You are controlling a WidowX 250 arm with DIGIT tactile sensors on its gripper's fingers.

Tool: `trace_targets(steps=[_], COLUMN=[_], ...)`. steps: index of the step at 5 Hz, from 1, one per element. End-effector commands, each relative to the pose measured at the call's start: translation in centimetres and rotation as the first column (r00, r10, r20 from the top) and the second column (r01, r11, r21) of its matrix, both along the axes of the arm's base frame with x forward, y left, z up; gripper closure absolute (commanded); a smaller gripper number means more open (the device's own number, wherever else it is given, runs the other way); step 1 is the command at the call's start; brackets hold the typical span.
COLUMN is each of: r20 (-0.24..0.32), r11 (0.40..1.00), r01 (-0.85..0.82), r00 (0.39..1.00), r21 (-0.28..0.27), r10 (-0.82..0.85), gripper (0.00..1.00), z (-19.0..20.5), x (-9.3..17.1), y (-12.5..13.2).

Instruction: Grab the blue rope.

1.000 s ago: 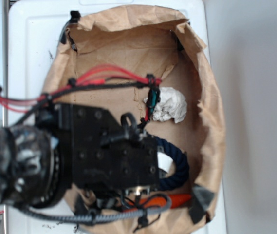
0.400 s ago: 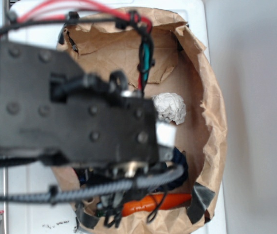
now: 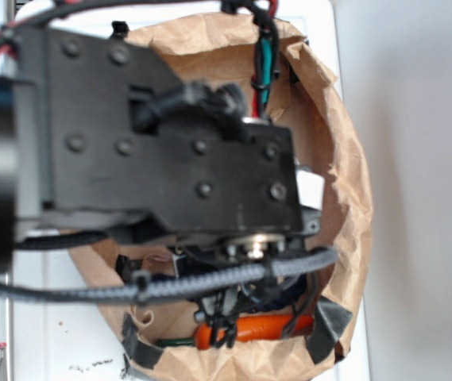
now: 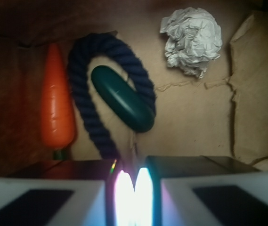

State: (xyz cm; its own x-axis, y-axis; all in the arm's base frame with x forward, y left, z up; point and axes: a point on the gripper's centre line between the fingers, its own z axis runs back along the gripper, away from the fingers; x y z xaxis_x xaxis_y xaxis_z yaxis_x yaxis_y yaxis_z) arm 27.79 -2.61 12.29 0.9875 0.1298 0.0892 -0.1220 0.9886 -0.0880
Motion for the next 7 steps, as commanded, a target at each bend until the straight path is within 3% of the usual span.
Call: trace_targets(steps=[1, 3, 5, 6, 7], r20=[0.037, 0.036, -0.011, -0.011, -0.027], r11=[0.989, 0.966, 0.955, 0.952, 0.938], r01=[0.105, 0.229, 0.297, 0.304, 0.340], r00=[0.993, 0.972, 0.955, 0.953, 0.939], r21=[0.101, 0.117, 0.021, 0.028, -0.059], r10=[-0.109, -0.234, -0.297, -0.304, -0.342], gripper=[0.00, 0.00, 0.00, 0.00, 0.00], z=[-4.6, -7.0, -6.9, -7.4, -7.7], x=[-0.1, -3.5, -4.3, -4.4, -4.8], y=[-1.8, -3.9, -4.8, -5.3, -5.6])
